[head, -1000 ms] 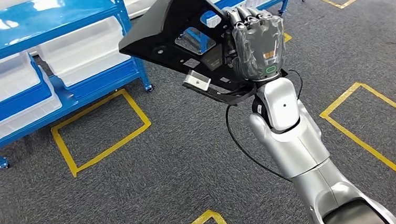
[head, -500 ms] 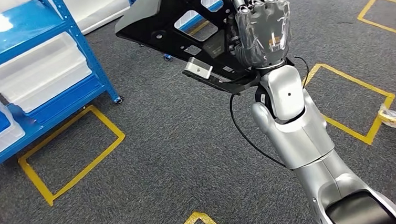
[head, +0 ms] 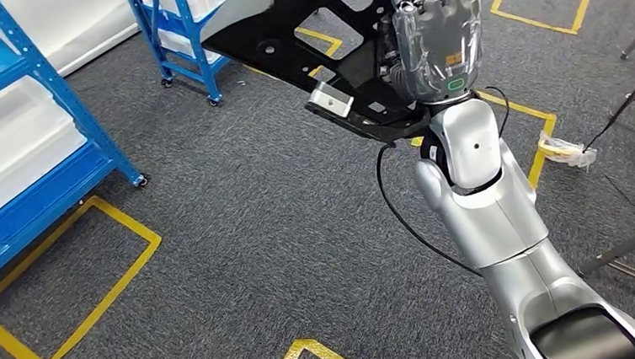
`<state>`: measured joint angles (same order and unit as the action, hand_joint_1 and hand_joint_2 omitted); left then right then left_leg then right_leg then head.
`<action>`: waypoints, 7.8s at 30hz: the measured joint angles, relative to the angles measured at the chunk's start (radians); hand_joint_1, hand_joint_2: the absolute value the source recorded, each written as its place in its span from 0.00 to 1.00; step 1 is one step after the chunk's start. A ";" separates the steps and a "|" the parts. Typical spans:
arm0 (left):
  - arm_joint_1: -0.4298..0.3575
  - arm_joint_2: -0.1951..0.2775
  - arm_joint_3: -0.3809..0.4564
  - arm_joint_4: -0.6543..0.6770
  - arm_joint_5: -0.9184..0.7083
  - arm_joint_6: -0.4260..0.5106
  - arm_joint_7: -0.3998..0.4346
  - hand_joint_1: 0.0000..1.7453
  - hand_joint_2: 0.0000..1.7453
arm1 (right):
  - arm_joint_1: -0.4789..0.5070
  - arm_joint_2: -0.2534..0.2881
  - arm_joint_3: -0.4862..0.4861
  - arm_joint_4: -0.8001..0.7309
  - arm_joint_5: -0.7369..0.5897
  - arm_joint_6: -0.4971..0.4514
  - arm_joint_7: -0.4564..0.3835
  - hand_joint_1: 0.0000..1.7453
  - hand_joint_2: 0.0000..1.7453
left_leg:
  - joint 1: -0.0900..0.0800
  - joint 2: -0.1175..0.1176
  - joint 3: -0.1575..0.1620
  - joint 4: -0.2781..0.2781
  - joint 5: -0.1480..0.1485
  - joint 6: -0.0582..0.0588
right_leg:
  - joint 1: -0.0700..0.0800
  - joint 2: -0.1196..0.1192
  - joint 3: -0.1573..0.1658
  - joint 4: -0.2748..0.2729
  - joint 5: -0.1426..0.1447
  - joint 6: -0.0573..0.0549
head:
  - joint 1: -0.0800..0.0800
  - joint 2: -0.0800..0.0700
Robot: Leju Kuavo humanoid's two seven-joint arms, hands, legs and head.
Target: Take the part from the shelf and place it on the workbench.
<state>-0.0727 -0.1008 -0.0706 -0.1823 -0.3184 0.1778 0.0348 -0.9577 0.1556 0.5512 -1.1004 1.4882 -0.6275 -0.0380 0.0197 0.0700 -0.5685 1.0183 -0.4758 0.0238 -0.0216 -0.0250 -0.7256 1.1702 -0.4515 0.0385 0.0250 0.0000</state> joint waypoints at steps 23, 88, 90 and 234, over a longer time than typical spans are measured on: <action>-0.007 -0.002 -0.002 -0.001 -0.020 -0.006 0.000 0.00 1.00 | -0.013 -0.020 -0.020 0.011 -0.001 0.000 0.009 1.00 1.00 | 0.002 -0.099 -0.029 0.013 0.020 0.003 | 0.015 0.134 0.044 -0.084 0.008 -0.024 | -0.001 0.000; 0.013 -0.010 -0.002 -0.001 -0.052 0.001 -0.011 0.00 1.00 | -0.042 -0.033 -0.036 -0.007 0.003 0.031 0.002 1.00 1.00 | 0.002 -0.058 -0.028 0.004 0.032 0.013 | 0.014 0.042 -0.036 0.096 -0.080 -0.006 | 0.015 0.000; 0.015 -0.010 -0.002 -0.001 -0.052 0.001 -0.011 0.00 1.00 | -0.036 -0.034 -0.036 -0.007 0.003 0.031 0.003 1.00 1.00 | 0.002 -0.030 -0.024 0.004 0.027 0.012 | 0.007 0.030 -0.060 0.131 -0.071 -0.001 | 0.015 0.000; 0.001 -0.007 0.023 -0.002 -0.143 0.009 0.078 0.00 1.00 | -0.022 -0.020 -0.050 0.143 0.070 0.036 0.062 1.00 1.00 | 0.003 -0.030 0.001 -0.018 0.019 -0.042 | 0.004 0.015 0.072 -0.143 0.050 -0.030 | 0.022 0.000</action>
<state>-0.0719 -0.1081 -0.0473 -0.1839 -0.4618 0.1865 0.1125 -0.9795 0.1360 0.5016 -0.9571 1.5583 -0.5913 0.0244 0.0226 0.0397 -0.5675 1.0006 -0.4565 -0.0186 -0.0172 -0.0103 -0.6540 1.0269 -0.4016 0.0087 0.0473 0.0000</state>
